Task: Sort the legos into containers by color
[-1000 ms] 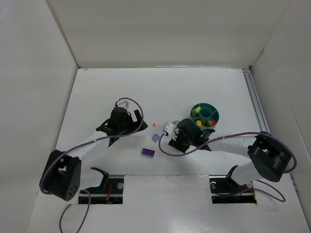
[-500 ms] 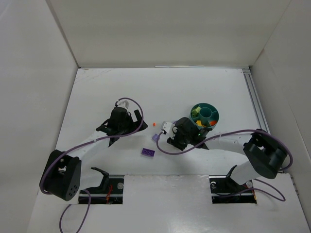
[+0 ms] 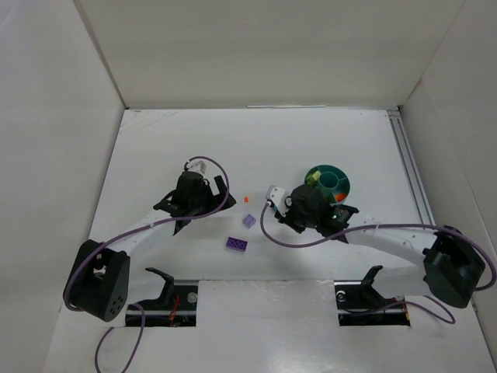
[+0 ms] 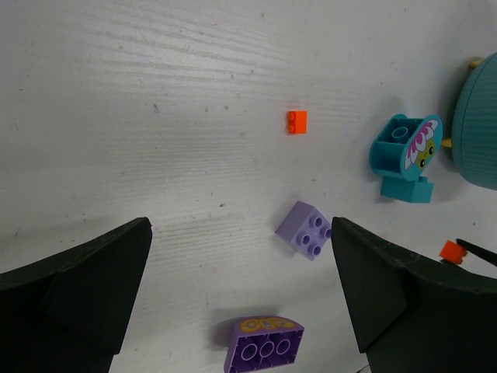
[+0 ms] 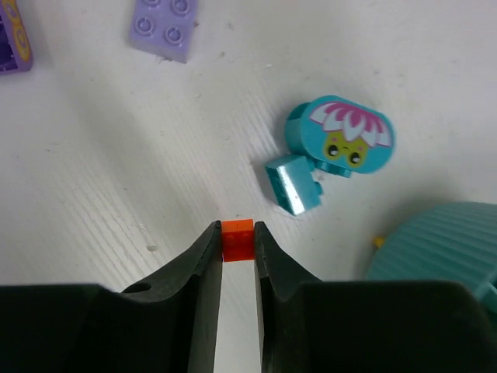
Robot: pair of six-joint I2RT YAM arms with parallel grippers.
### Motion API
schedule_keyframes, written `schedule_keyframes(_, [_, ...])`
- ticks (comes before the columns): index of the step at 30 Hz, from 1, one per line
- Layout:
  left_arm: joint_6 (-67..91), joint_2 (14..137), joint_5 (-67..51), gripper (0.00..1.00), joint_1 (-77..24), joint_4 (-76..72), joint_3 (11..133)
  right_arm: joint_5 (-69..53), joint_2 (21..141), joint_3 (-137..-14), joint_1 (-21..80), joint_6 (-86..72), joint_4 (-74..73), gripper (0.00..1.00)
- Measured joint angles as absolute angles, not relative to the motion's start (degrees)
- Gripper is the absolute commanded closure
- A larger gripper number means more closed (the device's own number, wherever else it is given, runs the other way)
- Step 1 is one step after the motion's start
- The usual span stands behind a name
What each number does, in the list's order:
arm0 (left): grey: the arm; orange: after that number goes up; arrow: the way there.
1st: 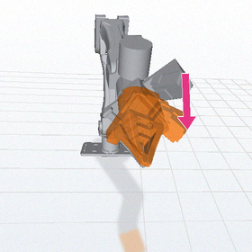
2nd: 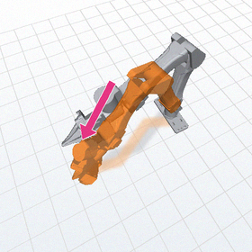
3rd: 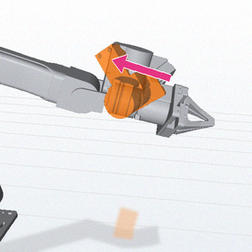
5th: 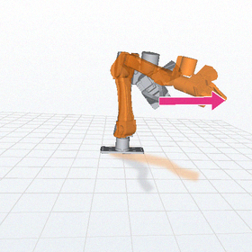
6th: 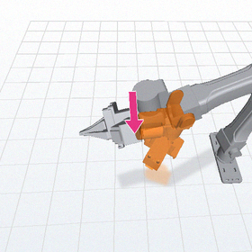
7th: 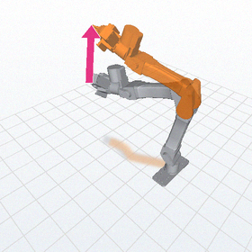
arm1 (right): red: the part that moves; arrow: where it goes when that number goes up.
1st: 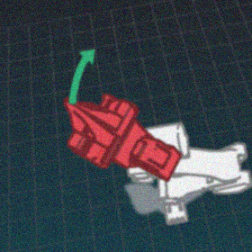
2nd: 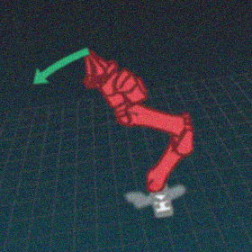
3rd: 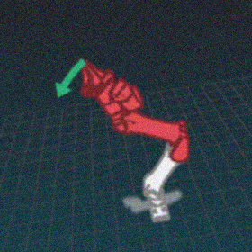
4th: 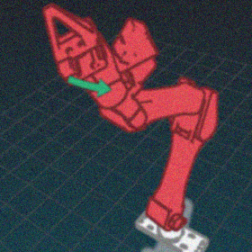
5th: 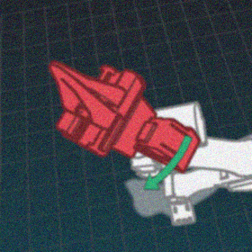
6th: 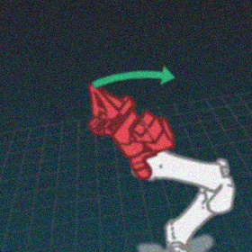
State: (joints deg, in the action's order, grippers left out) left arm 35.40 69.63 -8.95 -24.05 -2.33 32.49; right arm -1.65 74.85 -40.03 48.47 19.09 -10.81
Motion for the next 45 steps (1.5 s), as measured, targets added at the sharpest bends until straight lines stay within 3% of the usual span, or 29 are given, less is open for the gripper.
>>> schedule_keyframes(5, [35.2, 69.8, -9.0, 0.00, -24.1, -2.4, 32.5, 2.3, 65.7, -40.2, 45.3, 18.2, -16.3, 0.77])
schedule_keyframes(15, [33.8, 73.3, -9.2, 0.00, -24.7, -3.6, 34.5, 8.2, 45.8, -42.7, 22.1, 18.3, -23.9, 0.76])
schedule_keyframes(28, [32.9, 81.0, -9.5, 0.00, -27.8, -4.3, 41.2, 2.3, 55.8, -45.2, 14.0, 20.8, -22.7, 0.75])
schedule_keyframes(33, [32.7, 82.5, -9.5, 0.00, -28.6, -4.4, 42.2, -0.3, 57.4, -44.9, 12.7, 21.0, -21.3, 0.61])
schedule_keyframes(39, [32.3, 85.4, -8.8, 0.00, -30.4, -4.1, 44.9, -3.2, 57.5, -43.0, 11.5, 21.5, -19.1, 0.55])
schedule_keyframes(45, [31.9, 88.2, -7.6, 0.12, -33.0, -3.5, 48.1, -4.6, 56.2, -42.6, 10.9, 21.9, -18.9, 0.51])
